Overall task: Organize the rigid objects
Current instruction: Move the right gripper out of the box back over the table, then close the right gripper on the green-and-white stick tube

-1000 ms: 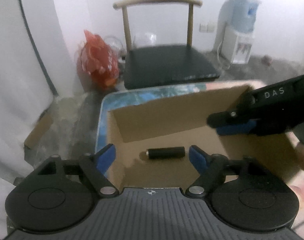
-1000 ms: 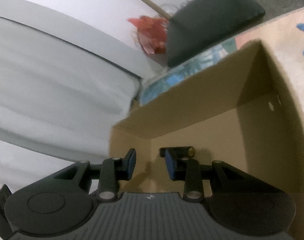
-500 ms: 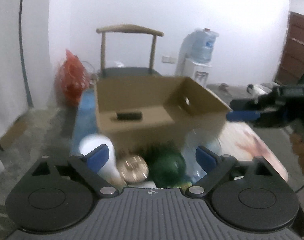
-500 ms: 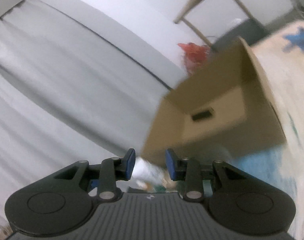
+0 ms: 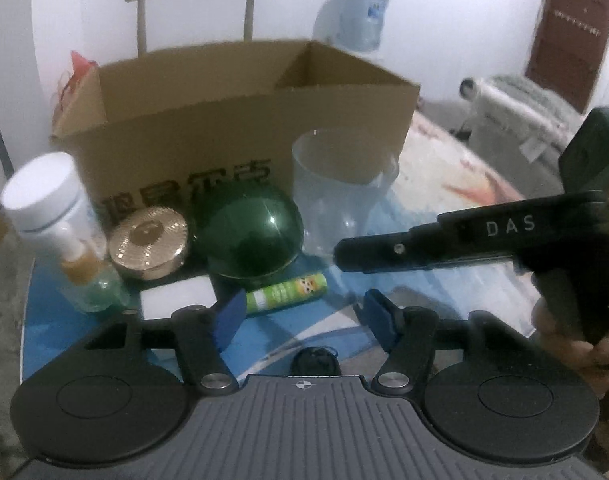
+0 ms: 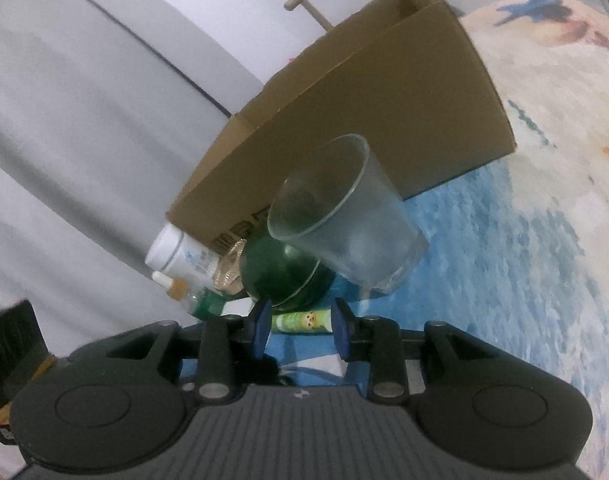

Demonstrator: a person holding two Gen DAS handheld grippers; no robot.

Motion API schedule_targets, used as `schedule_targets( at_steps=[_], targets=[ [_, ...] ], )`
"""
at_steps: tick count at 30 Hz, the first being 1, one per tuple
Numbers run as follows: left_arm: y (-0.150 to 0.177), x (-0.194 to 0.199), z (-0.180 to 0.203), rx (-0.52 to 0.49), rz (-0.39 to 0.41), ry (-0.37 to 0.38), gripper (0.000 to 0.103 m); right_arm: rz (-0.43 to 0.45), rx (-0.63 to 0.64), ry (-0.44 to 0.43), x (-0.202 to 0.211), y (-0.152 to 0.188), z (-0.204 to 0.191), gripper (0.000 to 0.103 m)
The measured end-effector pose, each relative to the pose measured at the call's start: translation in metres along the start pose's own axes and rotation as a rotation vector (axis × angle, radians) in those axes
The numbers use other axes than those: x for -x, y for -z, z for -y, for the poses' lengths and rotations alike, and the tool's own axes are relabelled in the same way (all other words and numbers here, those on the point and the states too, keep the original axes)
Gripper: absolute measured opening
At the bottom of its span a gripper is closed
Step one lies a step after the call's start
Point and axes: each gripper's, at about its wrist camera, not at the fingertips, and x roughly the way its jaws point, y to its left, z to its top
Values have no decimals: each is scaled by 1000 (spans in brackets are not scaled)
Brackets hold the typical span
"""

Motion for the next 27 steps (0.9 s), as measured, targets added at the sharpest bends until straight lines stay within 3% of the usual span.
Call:
schedule_targets(
  at_steps=[7, 15, 27],
  targets=[
    [7, -12, 6, -9, -58, -51, 68, -27, 21, 3, -17, 6, 8, 35],
    [5, -24, 11, -33, -99, -74, 79, -41, 16, -10, -25, 7, 15, 35],
    [10, -14, 20, -46, -65, 41, 82, -49, 22, 3, -11, 10, 21, 36]
  ],
)
